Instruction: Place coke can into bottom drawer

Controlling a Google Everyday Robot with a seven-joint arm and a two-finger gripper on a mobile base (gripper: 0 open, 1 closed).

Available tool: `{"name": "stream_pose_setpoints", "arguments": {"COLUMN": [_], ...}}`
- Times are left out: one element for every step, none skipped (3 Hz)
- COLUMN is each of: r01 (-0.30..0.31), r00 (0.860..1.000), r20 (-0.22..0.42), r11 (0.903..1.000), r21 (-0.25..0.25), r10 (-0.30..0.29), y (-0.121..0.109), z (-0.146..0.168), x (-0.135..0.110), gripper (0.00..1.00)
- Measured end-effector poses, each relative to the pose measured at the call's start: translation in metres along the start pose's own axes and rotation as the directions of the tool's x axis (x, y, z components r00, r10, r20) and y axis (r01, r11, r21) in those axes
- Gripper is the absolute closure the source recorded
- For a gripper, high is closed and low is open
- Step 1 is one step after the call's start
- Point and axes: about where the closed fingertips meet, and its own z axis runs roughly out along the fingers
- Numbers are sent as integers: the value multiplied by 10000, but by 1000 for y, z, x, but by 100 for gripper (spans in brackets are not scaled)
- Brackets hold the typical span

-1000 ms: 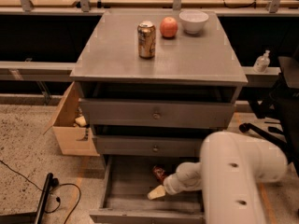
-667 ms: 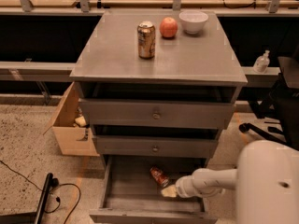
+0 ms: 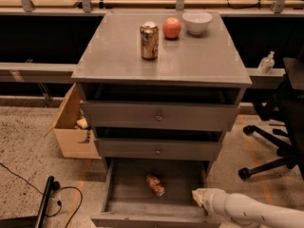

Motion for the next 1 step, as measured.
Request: {"name": "stream_pose_setpoints", "arguments": {"r01": [-667], "r00": [9966], "r20": [510], "r11": [9972], "r21": [342], "r10": [649], "y": [-18], "z": [-23], "x": [6], "gripper": [40]}}
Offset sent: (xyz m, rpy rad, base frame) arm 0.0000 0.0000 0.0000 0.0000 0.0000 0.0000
